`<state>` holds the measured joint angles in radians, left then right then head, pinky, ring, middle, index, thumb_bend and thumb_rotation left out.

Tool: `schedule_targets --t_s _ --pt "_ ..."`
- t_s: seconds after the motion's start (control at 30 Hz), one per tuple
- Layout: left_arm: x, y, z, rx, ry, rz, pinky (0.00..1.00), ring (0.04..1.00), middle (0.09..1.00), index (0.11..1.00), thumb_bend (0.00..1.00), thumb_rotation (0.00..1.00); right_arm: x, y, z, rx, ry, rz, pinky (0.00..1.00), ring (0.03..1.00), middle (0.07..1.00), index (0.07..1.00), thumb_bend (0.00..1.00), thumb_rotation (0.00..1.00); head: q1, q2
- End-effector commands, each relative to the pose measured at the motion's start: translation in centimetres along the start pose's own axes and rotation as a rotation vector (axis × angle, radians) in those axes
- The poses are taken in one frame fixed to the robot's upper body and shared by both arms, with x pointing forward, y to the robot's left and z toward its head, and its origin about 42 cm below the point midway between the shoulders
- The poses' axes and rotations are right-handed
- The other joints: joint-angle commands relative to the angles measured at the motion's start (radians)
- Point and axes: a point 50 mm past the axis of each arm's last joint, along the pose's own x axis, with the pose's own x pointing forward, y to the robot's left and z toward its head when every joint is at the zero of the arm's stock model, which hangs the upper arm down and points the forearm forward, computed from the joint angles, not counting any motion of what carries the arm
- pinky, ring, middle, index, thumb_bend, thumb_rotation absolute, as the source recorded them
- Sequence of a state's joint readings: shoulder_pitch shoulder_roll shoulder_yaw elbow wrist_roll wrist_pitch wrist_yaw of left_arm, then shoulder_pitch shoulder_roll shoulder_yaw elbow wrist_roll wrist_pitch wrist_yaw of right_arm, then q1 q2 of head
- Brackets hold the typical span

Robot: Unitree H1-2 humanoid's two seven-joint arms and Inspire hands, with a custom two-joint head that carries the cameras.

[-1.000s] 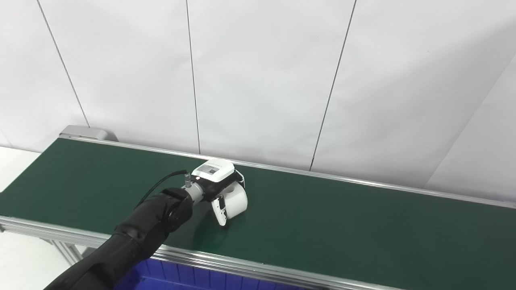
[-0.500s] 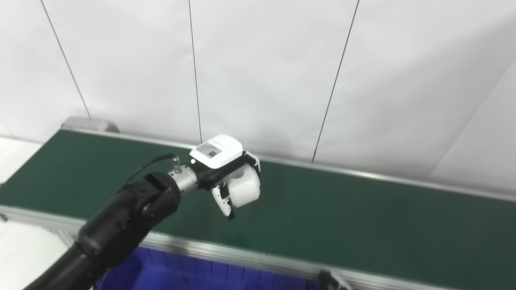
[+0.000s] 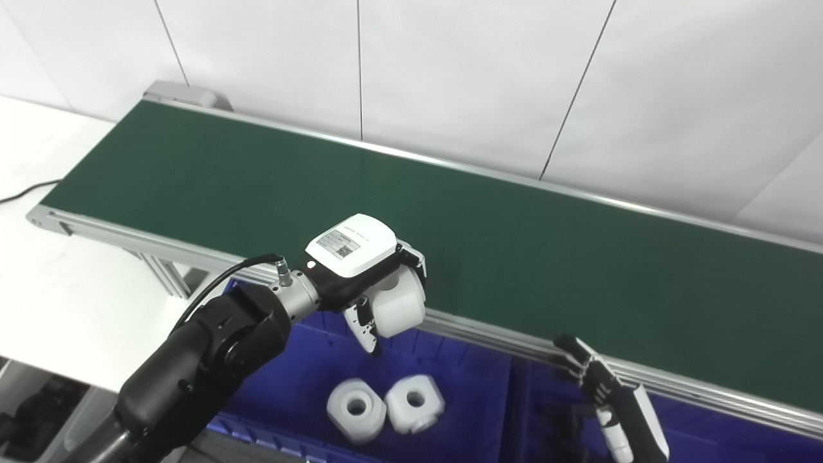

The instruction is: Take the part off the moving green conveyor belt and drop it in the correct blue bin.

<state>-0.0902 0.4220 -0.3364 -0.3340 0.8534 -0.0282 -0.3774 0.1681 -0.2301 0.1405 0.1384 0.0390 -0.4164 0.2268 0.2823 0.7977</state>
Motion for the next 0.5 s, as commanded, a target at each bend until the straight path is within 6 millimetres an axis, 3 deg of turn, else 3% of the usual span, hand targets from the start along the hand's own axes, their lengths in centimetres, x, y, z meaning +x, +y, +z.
schedule_targets --t_s 0.0,0.13,0.27,0.47 --pt "-0.4 0.1 0.3 -0.008 0.013 0.031 0.38 0.452 0.478 0.498 0.52 0.0 0.2 -0.7 1.2 -0.013 -0.085 -0.002 0.76 0.817 0.867 0.861 0.85 0.99 0.002 0.001" --pt "-0.7 -2.3 0.2 -0.028 0.026 0.029 0.35 0.404 0.457 0.505 0.52 0.0 0.2 -0.8 1.2 -0.008 -0.087 0.001 0.77 0.813 0.857 0.859 0.83 0.98 -0.002 -0.003" --pt "-0.9 -4.9 0.2 -0.02 0.048 -0.001 0.42 0.447 0.478 0.5 0.52 0.0 0.2 -0.7 1.1 -0.006 -0.084 0.001 0.76 0.809 0.853 0.857 0.84 0.97 -0.001 -0.002" --pt "-0.4 -6.3 0.4 -0.005 0.018 -0.063 0.38 0.398 0.437 0.514 0.52 0.0 0.2 -0.8 1.1 0.003 -0.085 0.005 0.76 0.813 0.857 0.854 0.83 0.97 -0.008 0.0"
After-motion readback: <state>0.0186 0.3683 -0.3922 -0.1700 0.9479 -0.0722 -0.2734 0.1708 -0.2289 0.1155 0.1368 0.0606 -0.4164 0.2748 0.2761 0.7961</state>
